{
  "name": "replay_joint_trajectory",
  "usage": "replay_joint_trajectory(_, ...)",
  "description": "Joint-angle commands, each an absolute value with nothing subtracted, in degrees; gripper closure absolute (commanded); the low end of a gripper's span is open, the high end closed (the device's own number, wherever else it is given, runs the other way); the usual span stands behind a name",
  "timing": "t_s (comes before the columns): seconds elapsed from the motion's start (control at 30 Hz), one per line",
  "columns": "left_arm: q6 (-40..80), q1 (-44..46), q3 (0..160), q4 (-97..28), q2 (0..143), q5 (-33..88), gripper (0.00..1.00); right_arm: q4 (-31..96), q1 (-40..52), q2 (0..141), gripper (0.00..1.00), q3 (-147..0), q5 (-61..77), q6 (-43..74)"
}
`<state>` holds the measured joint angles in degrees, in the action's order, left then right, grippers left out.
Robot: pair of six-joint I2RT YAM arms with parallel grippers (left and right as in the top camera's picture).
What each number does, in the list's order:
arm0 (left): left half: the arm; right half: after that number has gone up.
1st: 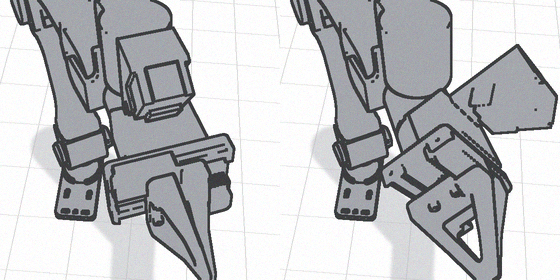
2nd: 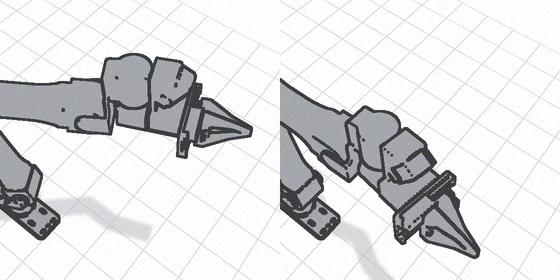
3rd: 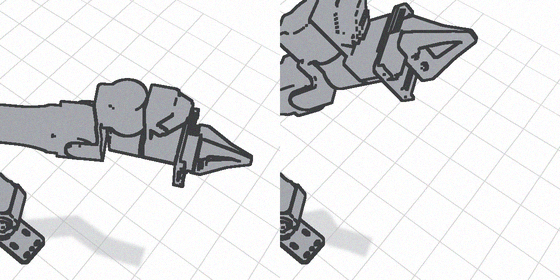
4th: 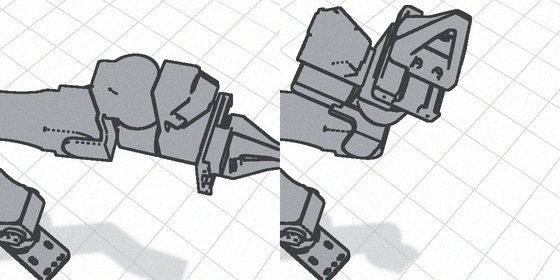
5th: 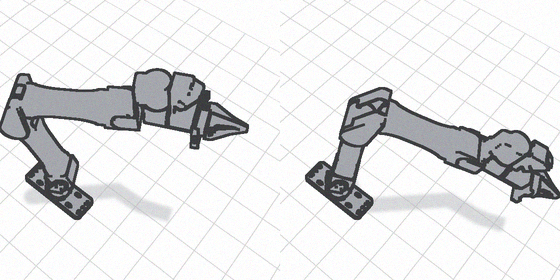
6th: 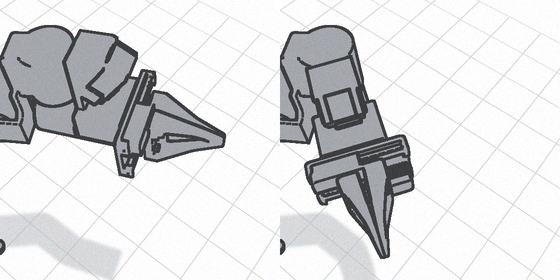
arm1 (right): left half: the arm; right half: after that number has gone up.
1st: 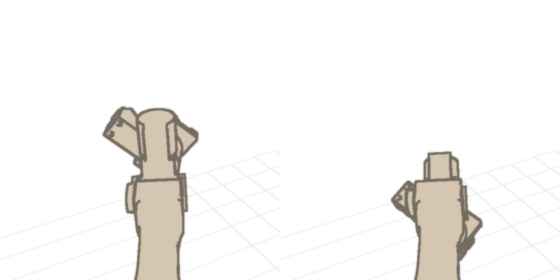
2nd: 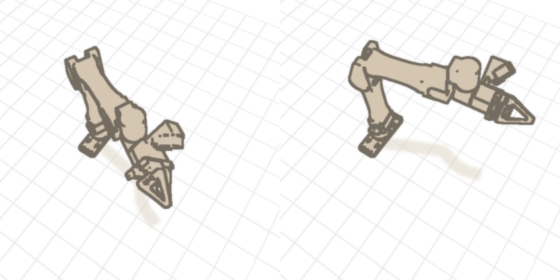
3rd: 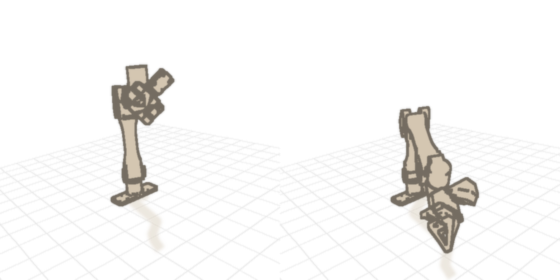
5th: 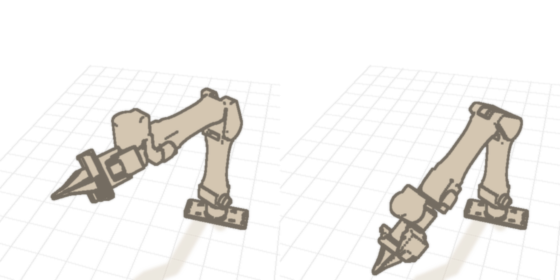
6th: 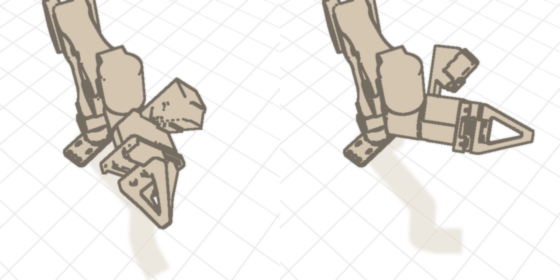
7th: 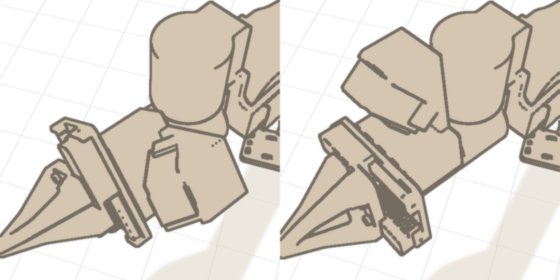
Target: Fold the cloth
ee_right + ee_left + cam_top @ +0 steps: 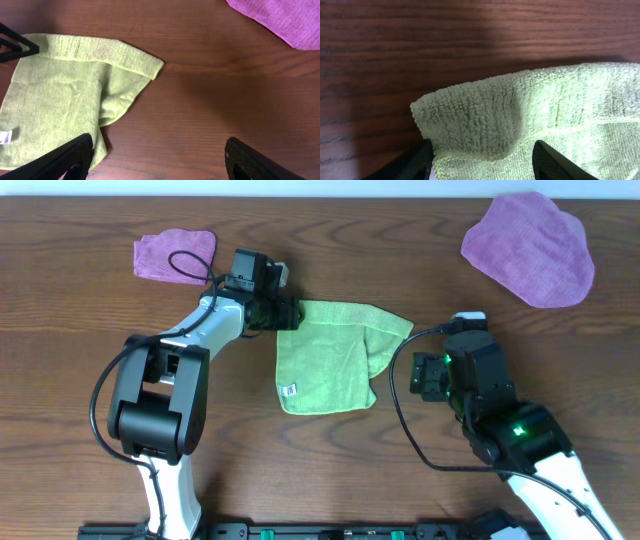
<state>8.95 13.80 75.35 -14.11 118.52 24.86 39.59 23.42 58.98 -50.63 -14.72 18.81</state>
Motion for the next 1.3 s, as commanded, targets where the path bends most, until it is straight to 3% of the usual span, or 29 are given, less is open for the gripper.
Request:
replay_joint_trajectory(0.0,8.34,13.41,76.01,-14.41,118.98,25.98,0.35,39.59,22.9,59.0,0.15,-51.99,-14.55,18.09)
replay_joint_trajectory(0.33,7.31,13.37,76.05,-16.99,118.96,24.27,0.39,39.59,22.9,59.0,0.16,-51.99,-14.55,17.47)
replay_joint_trajectory(0.63,10.55,13.34,76.6,-16.45,118.93,25.82,0.69,39.59,22.9,59.0,0.17,-51.99,-14.52,17.5)
replay_joint_trajectory(0.87,10.92,12.91,81.34,-18.52,118.93,28.97,0.85,39.59,22.9,59.0,0.19,-51.99,-13.58,17.5)
replay_joint_trajectory(0.93,10.94,12.69,82.46,-18.83,118.93,28.97,0.94,39.59,22.9,59.0,0.19,-51.99,-13.45,17.5)
replay_joint_trajectory(1.27,12.4,12.14,83.2,-18.61,118.93,28.88,0.94,39.62,22.9,59.0,0.19,-51.99,-13.43,17.47)
